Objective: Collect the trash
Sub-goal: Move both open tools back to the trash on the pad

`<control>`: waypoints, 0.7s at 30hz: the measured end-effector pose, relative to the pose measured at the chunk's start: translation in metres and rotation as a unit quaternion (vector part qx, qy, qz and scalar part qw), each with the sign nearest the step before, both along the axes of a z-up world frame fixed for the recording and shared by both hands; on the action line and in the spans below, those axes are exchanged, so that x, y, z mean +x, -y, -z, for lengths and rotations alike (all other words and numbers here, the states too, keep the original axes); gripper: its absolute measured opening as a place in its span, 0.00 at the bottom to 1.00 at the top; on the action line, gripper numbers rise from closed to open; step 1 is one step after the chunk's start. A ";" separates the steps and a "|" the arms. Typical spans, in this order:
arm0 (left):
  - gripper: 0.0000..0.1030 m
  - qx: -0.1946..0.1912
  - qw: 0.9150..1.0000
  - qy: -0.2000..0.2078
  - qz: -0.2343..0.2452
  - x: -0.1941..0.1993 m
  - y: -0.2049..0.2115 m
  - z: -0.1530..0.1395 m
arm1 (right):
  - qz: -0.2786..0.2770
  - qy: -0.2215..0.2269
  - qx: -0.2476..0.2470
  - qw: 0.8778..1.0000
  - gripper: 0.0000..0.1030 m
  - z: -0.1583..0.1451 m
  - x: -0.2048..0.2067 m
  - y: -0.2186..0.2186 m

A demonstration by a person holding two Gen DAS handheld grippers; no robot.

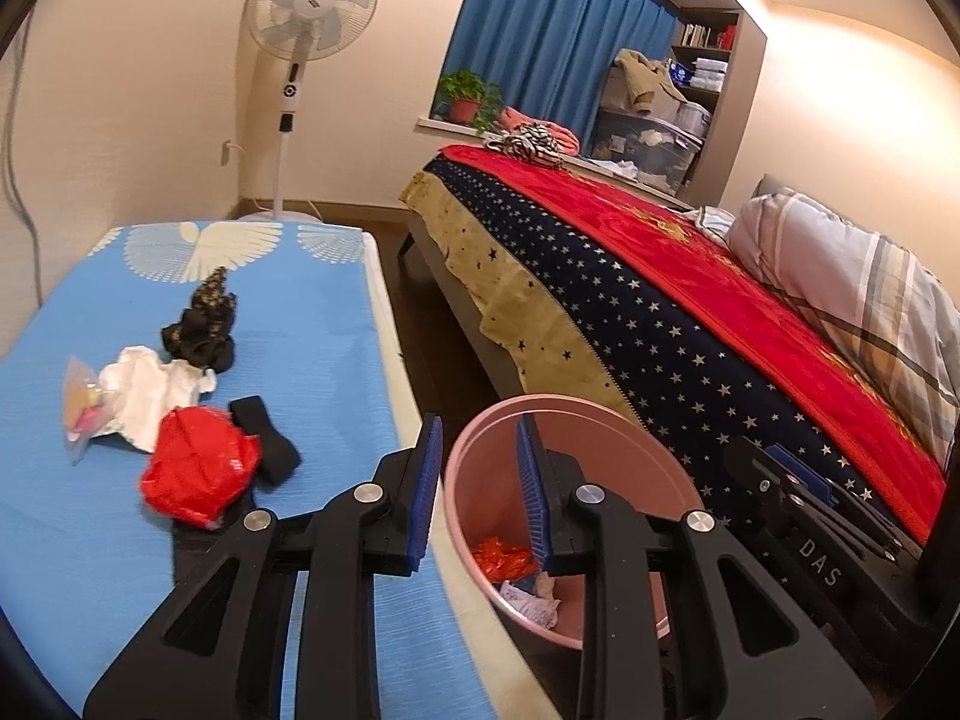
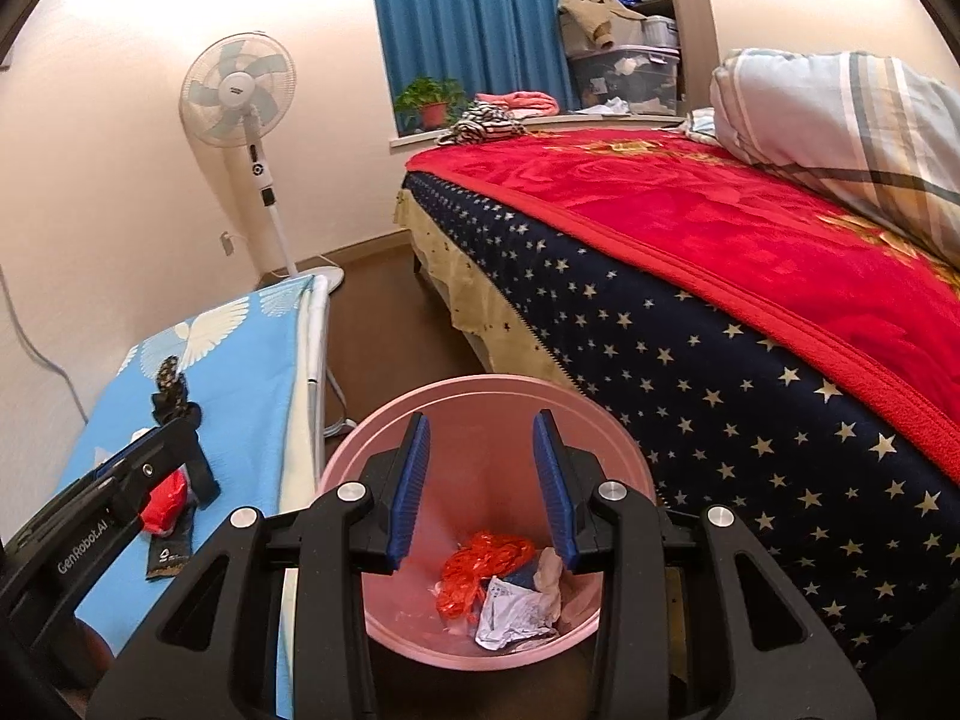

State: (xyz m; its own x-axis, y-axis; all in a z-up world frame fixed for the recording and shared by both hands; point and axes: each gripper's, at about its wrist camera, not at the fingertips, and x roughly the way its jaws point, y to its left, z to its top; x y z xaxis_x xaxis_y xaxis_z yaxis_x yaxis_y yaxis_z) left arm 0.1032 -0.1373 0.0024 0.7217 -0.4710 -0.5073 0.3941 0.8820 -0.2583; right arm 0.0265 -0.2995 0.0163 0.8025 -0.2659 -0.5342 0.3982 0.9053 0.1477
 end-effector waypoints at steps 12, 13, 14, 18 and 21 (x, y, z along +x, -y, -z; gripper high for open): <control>0.25 0.000 1.000 0.005 -0.025 -0.005 -0.033 -0.005 | -0.027 0.010 -0.005 1.000 0.36 -0.007 -0.001 -0.024; 0.25 -0.001 1.000 0.005 -0.027 -0.005 -0.035 -0.005 | -0.029 0.010 -0.006 1.000 0.36 -0.008 -0.001 -0.026; 0.25 -0.002 1.000 0.005 -0.030 -0.005 -0.038 -0.005 | -0.030 0.011 -0.006 0.999 0.36 -0.008 -0.001 -0.028; 0.25 -0.005 0.999 0.004 -0.039 -0.005 -0.048 -0.005 | -0.038 0.012 -0.006 0.999 0.36 -0.009 0.002 -0.037; 0.25 -0.005 0.999 0.005 -0.044 -0.005 -0.054 -0.005 | -0.044 0.013 -0.007 0.999 0.36 -0.009 0.005 -0.044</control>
State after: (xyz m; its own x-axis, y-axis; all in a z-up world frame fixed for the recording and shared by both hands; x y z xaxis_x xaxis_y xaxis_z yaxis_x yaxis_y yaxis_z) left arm 0.0985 -0.0836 0.0079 0.7655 -0.4103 -0.4956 0.3178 0.9109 -0.2634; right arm 0.0310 -0.2558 0.0255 0.8364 -0.2006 -0.5102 0.3129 0.9389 0.1437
